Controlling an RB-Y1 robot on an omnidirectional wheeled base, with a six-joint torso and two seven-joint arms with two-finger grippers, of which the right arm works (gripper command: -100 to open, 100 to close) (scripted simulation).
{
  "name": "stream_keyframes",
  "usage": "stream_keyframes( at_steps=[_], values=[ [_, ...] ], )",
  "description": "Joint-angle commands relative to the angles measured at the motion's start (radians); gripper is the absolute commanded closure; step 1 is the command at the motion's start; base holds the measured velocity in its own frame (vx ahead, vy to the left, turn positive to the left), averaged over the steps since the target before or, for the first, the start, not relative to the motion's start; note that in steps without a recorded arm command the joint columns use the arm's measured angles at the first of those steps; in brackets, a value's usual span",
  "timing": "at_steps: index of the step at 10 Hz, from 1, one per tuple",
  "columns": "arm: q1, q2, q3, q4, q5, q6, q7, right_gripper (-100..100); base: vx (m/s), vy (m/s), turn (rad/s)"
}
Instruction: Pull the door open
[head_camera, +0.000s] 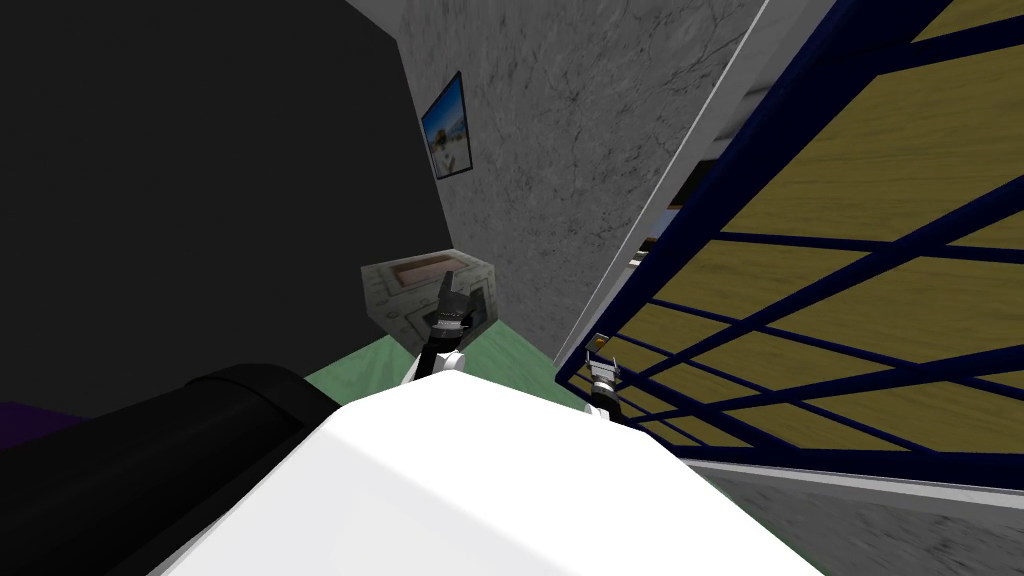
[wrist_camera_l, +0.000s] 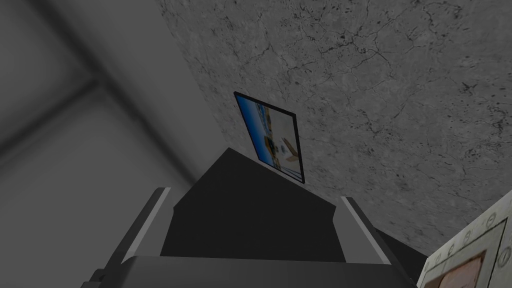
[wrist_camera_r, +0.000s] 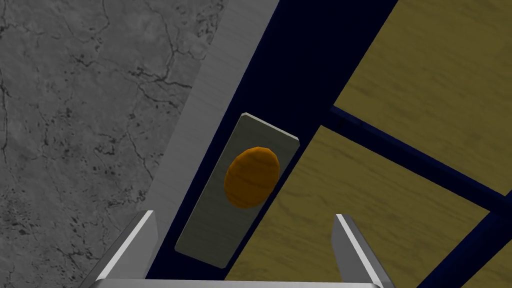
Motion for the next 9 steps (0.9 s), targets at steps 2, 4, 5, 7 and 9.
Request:
stream_keyframes(
  at_steps=[2, 4, 5, 7, 9],
  values=[
    [-0.005, 0.01, 0.01, -0.002, -0.029, 0.005, -0.076, -100, -0.056, -0.013, 0.028],
    [-0.006, 0.015, 0.015, -0.007, -0.041, 0.009, -0.127, -100, -0.053, -0.013, 0.014],
    [-0.006, 0.019, 0.019, -0.011, -0.054, 0.012, -0.153, -100, -0.074, -0.013, 0.031],
    [-0.007, 0.023, 0.023, -0.014, -0.065, 0.016, -0.2, -100, -0.049, -0.014, 0.012],
    [-0.008, 0.03, 0.03, -0.021, -0.085, 0.022, -0.254, -100, -0.077, -0.02, 0.029]
  ],
)
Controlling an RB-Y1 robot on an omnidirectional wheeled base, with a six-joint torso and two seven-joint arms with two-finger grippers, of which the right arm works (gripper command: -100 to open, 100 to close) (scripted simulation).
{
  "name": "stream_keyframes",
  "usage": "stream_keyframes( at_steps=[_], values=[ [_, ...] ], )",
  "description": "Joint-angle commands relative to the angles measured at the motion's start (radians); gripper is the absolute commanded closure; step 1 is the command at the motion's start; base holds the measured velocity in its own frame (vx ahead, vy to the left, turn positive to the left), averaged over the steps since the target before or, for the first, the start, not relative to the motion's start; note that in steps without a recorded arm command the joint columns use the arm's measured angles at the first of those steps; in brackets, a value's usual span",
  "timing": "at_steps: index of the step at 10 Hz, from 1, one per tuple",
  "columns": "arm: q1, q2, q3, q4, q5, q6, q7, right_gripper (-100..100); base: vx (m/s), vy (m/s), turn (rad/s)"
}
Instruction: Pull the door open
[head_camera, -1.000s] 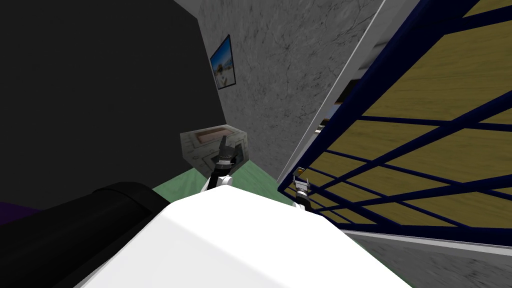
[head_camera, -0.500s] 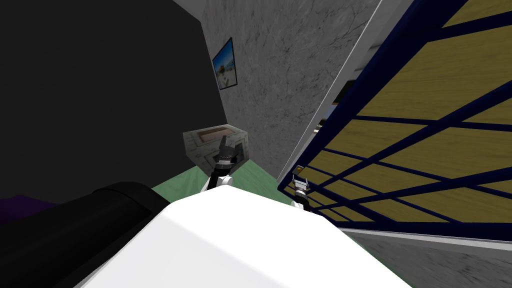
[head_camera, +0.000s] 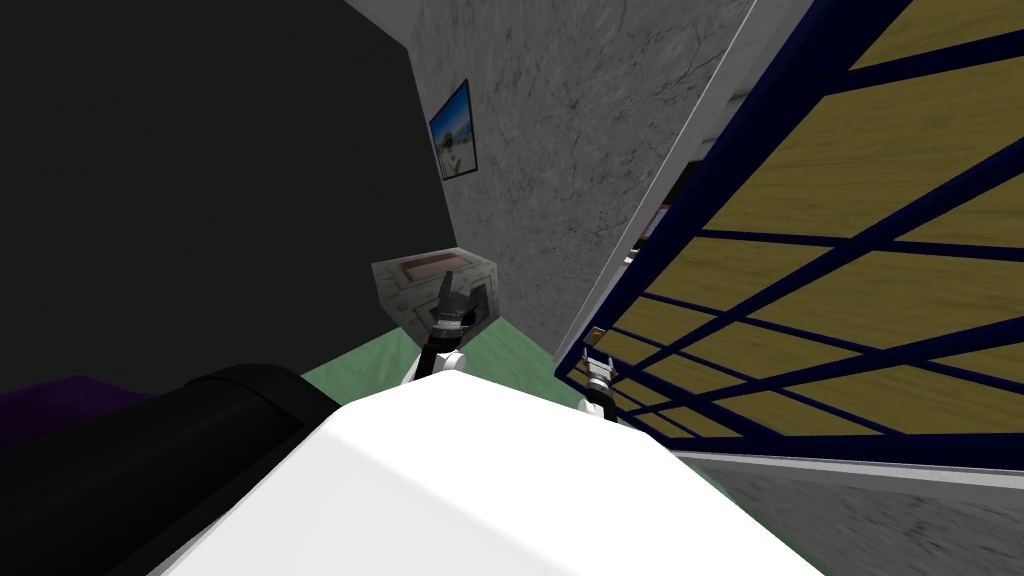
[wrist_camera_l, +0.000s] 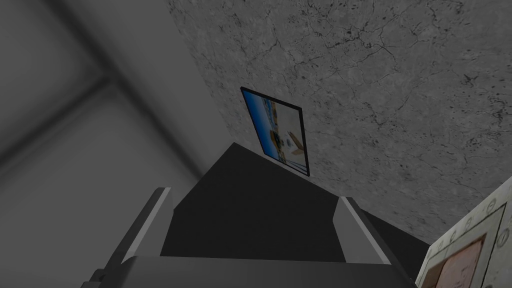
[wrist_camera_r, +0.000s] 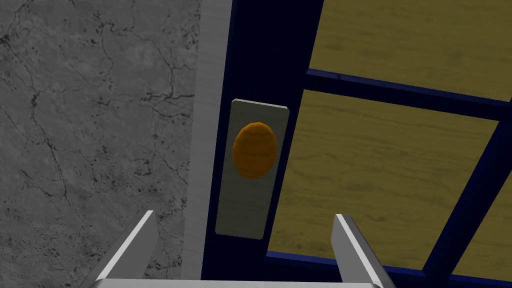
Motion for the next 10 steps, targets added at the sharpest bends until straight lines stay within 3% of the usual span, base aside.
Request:
stream_keyframes(
  at_steps=[1, 4, 5, 10],
  values=[
    [-0.004, 0.005, 0.006, 0.004, -0.014, 0.0, -0.047, -100, -0.086, -0.01, 0.019],
    [-0.005, 0.012, 0.013, -0.003, -0.034, 0.006, -0.098, -100, -0.067, -0.009, 0.014],
    [-0.006, 0.011, 0.012, 0.001, -0.03, 0.003, -0.085, -100, -0.027, -0.005, 0.004],
    [0.028, -0.061, -0.005, 0.027, -0.045, -0.024, -0.168, -100, 0.185, -0.003, 0.104]
  ],
)
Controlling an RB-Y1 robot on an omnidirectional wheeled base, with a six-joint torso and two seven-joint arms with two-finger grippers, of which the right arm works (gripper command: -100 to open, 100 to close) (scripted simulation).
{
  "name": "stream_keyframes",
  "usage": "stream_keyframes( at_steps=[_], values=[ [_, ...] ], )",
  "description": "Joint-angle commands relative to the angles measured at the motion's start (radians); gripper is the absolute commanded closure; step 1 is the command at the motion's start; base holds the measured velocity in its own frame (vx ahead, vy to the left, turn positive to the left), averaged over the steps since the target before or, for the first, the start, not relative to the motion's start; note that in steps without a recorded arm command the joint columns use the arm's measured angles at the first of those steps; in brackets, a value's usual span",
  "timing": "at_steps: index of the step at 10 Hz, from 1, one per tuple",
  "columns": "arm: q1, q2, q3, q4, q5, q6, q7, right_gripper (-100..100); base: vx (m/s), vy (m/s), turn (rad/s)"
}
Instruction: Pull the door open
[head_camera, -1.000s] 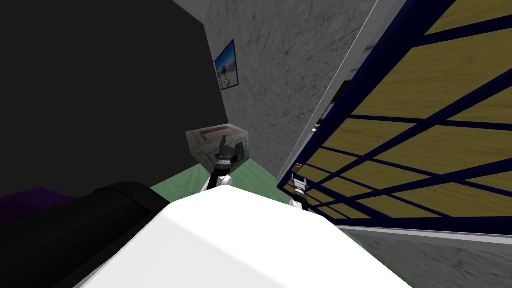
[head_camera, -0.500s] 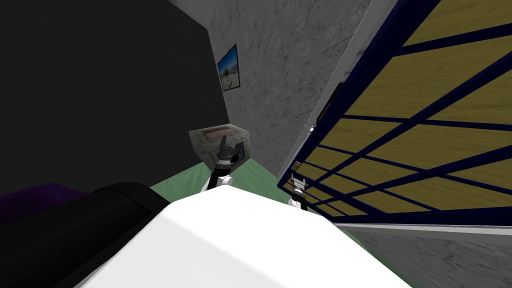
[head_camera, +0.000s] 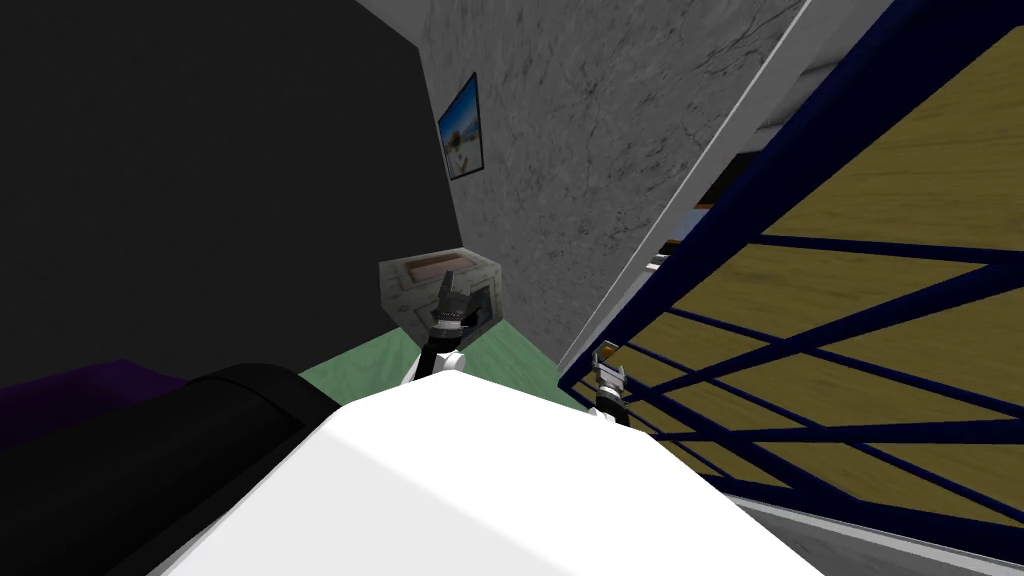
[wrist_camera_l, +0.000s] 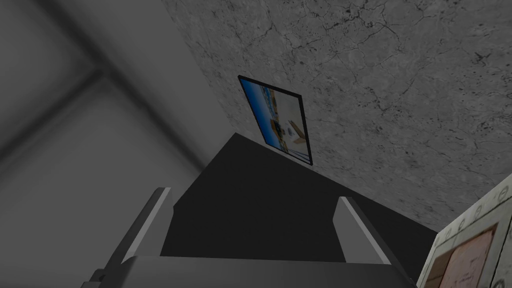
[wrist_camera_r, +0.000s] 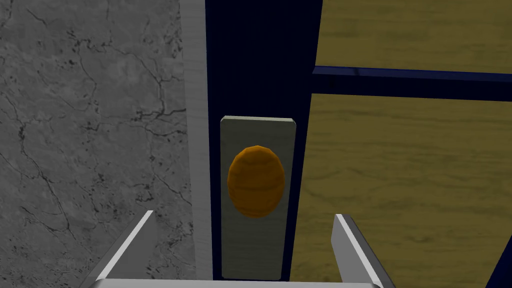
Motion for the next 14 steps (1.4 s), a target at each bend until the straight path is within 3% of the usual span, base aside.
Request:
stream_keyframes(
  at_steps=[1, 2, 3, 5, 6, 7, 12, 14],
  values=[
    [-0.013, -0.008, 0.0, 0.04, 0.0, -0.02, -0.02, -100, 0.123, -0.004, 0.022],
    [-0.013, -0.008, 0.0, 0.04, 0.0, -0.02, -0.02, -100, 0.043, -0.005, -0.013],
    [-0.003, -0.031, -0.005, 0.048, -0.005, -0.029, -0.045, -100, 0.094, -0.013, 0.083],
    [0.007, -0.051, -0.01, 0.055, -0.009, -0.036, -0.066, -100, 0.173, -0.013, 0.112],
    [0.0, -0.047, -0.006, 0.064, -0.007, -0.039, -0.065, -100, 0.083, 0.004, 0.007],
    [0.0, -0.047, -0.006, 0.064, -0.007, -0.039, -0.065, 100, -0.015, -0.003, -0.009],
    [0.0, -0.047, -0.006, 0.064, -0.007, -0.039, -0.065, 100, -0.015, -0.002, 0.002],
    [0.006, -0.058, 0.02, 0.056, 0.008, -0.037, -0.088, 100, -0.164, -0.025, 0.066]
  ],
)
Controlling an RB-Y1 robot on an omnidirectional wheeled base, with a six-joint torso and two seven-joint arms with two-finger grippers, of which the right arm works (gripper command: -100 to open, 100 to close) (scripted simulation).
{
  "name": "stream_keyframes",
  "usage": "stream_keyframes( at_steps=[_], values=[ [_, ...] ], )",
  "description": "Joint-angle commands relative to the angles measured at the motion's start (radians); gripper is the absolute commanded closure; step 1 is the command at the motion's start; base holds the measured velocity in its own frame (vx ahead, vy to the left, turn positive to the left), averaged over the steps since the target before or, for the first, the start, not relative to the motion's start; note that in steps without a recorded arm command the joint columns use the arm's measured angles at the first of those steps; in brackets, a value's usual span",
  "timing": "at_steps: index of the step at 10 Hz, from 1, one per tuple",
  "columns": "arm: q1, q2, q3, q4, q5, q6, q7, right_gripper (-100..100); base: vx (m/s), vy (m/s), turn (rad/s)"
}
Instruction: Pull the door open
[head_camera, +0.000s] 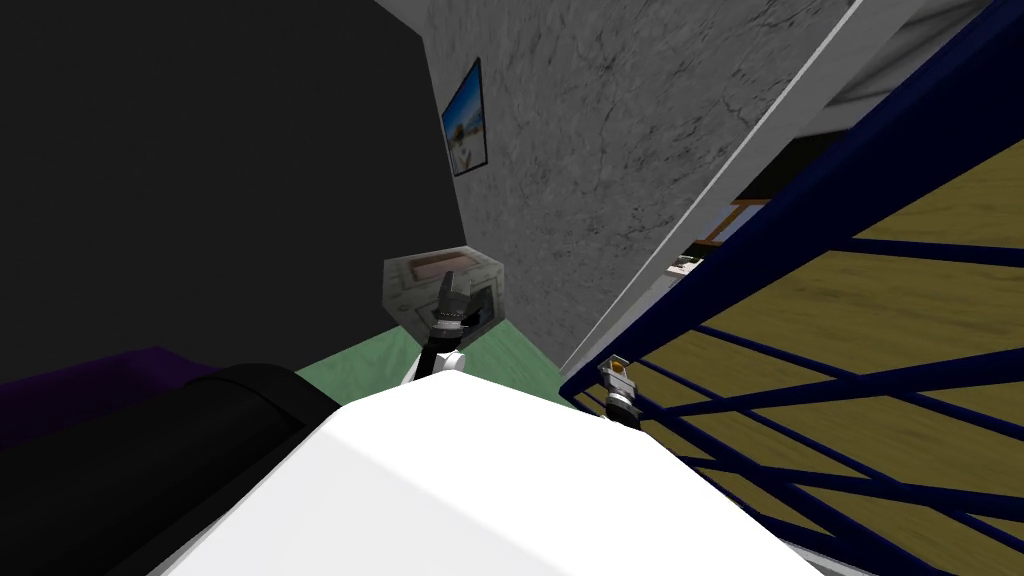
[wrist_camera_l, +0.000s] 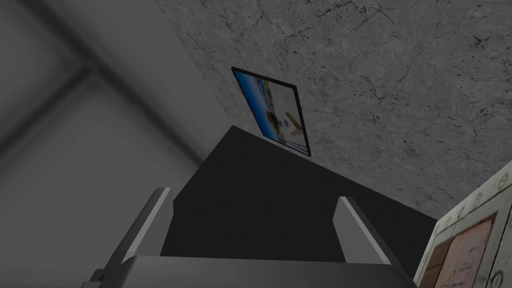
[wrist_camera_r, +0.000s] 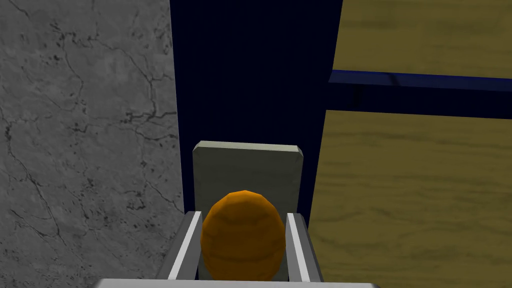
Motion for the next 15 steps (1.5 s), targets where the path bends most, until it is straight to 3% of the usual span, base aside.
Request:
stream_keyframes(
  at_steps=[1, 6, 7, 15],
  values=[
    [0.005, -0.005, 0.02, -0.003, 0.011, 0.002, -0.018, 100, -0.264, -0.021, 0.083],
    [0.02, -0.034, 0.093, -0.03, 0.053, 0.0, -0.086, 100, -0.246, -0.014, 0.073],
    [0.016, -0.032, 0.085, -0.015, 0.049, -0.002, -0.081, 100, -0.107, -0.013, 0.029],
    [0.064, -0.104, 0.198, -0.047, 0.109, -0.057, -0.195, 100, -0.227, -0.027, 0.076]
  ],
)
